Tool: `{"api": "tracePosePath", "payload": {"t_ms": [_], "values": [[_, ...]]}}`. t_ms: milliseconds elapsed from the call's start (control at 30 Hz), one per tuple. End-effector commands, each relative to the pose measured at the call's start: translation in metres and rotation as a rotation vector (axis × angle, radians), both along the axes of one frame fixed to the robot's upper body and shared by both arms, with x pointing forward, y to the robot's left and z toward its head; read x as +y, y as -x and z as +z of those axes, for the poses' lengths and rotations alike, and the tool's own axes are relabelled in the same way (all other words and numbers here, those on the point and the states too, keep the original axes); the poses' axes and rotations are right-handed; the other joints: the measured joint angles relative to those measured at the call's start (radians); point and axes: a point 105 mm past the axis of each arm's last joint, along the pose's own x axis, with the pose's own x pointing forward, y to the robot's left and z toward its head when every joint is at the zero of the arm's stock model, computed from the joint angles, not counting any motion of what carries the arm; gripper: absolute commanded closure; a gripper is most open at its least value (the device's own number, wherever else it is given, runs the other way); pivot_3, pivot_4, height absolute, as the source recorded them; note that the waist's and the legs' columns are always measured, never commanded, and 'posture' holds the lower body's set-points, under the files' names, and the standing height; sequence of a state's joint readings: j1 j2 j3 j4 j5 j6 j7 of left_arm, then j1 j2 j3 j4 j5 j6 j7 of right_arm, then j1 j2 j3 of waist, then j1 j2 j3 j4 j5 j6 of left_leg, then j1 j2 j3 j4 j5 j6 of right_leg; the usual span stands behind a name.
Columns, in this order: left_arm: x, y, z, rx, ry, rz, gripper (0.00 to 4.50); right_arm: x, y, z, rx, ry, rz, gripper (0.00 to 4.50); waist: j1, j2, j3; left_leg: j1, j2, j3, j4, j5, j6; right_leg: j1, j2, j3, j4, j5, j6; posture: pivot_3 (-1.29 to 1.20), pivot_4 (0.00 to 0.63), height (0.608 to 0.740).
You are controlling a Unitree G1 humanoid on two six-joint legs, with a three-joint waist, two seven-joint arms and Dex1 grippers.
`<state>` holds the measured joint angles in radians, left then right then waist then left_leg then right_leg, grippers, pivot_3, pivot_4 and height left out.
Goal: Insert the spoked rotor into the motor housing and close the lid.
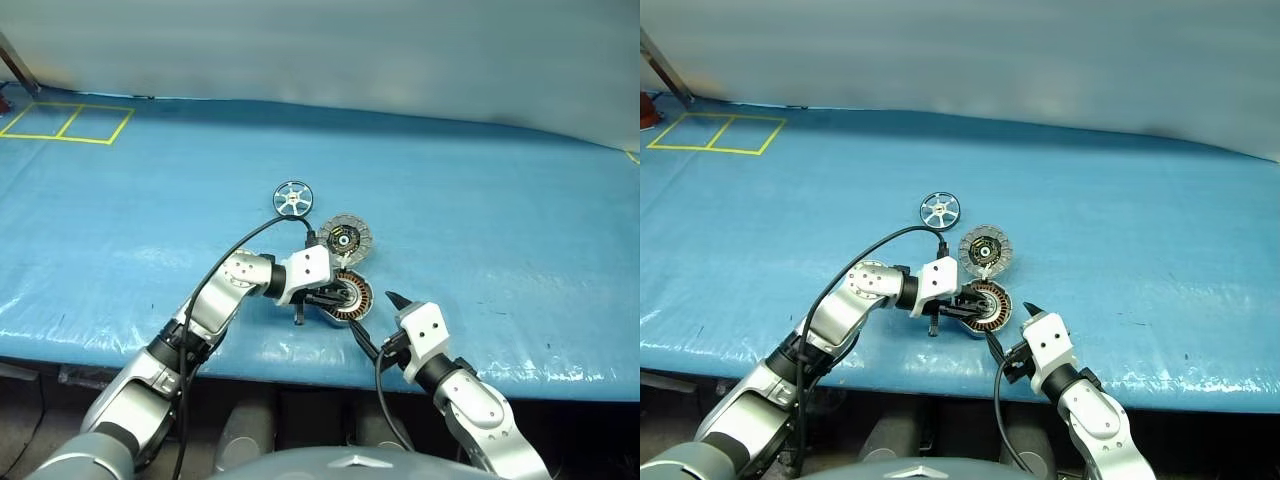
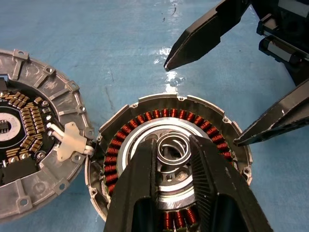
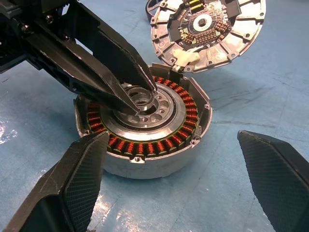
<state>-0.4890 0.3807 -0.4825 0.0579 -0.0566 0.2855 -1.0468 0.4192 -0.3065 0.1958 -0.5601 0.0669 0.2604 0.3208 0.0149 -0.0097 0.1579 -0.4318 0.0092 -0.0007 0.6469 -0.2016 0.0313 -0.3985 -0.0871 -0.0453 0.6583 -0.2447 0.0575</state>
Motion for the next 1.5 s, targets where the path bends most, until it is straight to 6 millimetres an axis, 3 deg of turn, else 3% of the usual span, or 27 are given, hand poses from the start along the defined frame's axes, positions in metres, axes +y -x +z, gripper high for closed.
{"api": "tracePosePath", "payload": {"t_ms": [33,400,433,667,767,967,1133,1433,1467,1500], "values": [[-0.004,-0.003,0.005,-0.042,0.005,-0.013,3.85,-0.002,-0.001,0.007,-0.031,0.006,-0.009,0.0,0.0,0.0,0.0,0.0,0.0,0.0,0.0,0.0,0.0,0.0,0.0,0.0,0.0,0.0,0.0,0.0,0.15,0.74],[-0.001,-0.006,0.002,-0.043,-0.01,0.023,3.85,-0.002,-0.002,0.004,-0.023,0.017,-0.007,0.0,0.0,0.0,0.0,0.0,0.0,0.0,0.0,0.0,0.0,0.0,0.0,0.0,0.0,0.0,0.0,0.0,0.15,0.74],[-0.001,-0.006,0.002,-0.041,-0.008,0.026,3.14,-0.002,-0.003,0.004,-0.022,0.017,-0.007,0.0,0.0,0.0,0.0,0.0,0.0,0.0,0.0,0.0,0.0,0.0,0.0,0.0,0.0,0.0,0.0,0.0,0.15,0.74],[-0.008,-0.001,0.024,-0.018,0.125,0.03,0.91,-0.004,-0.002,0.005,-0.017,0.021,-0.002,0.0,0.0,0.0,0.0,0.0,0.0,0.0,0.0,0.0,0.0,0.001,0.0,0.0,0.0,0.0,0.0,0.0,0.15,0.74],[-0.007,0.002,0.034,-0.01,0.164,0.025,0.91,-0.005,-0.001,0.006,-0.016,0.021,-0.001,0.0,0.0,0.0,0.0,0.0,0.0,0.0,0.0,0.0,0.0,0.001,0.0,0.0,0.001,0.0,0.0,0.0,0.15,0.74],[0.006,0.008,0.039,-0.01,0.173,0.049,2.85,-0.001,-0.003,0.015,-0.016,-0.016,0.001,0.0,-0.001,0.0,0.0,0.0,0.0,0.0,0.0,0.0,0.0,0.001,0.0,0.001,0.001,0.0,0.0,0.0,0.15,0.74],[0.037,0.006,0.032,-0.026,0.18,0.194,4.45,0.018,-0.002,0.03,0.029,-0.037,0.085,1.22,-0.005,0.0,0.0,0.001,0.001,0.001,0.001,0.0,0.0,0.0,0.001,0.002,0.001,0.0,0.0,0.0,0.15,0.74],[0.076,0.025,0.02,-0.078,0.338,0.368,4.5,0.04,-0.015,0.043,0.063,0.014,0.118,4.18,0.004,0.0,0.0,0.0,0.001,0.002,0.0,-0.001,0.001,-0.002,-0.006,0.002,0.0,0.0,0.0,0.0,0.15,0.74],[0.078,0.028,0.018,-0.073,0.351,0.383,4.5,0.041,-0.015,0.042,0.073,0.027,0.122,4.47,0.004,0.0,0.0,0.0,0.001,0.002,0.0,-0.001,0.001,-0.002,-0.007,0.002,0.0,0.0,0.0,0.0,0.15,0.74],[0.079,0.029,0.016,-0.067,0.364,0.397,4.5,0.042,-0.016,0.042,0.079,0.041,0.125,4.47,0.003,0.0,0.0,0.0,0.001,0.002,0.0,-0.001,0.001,-0.002,-0.008,0.002,0.0,0.0,0.0,0.0,0.15,0.74]]}}
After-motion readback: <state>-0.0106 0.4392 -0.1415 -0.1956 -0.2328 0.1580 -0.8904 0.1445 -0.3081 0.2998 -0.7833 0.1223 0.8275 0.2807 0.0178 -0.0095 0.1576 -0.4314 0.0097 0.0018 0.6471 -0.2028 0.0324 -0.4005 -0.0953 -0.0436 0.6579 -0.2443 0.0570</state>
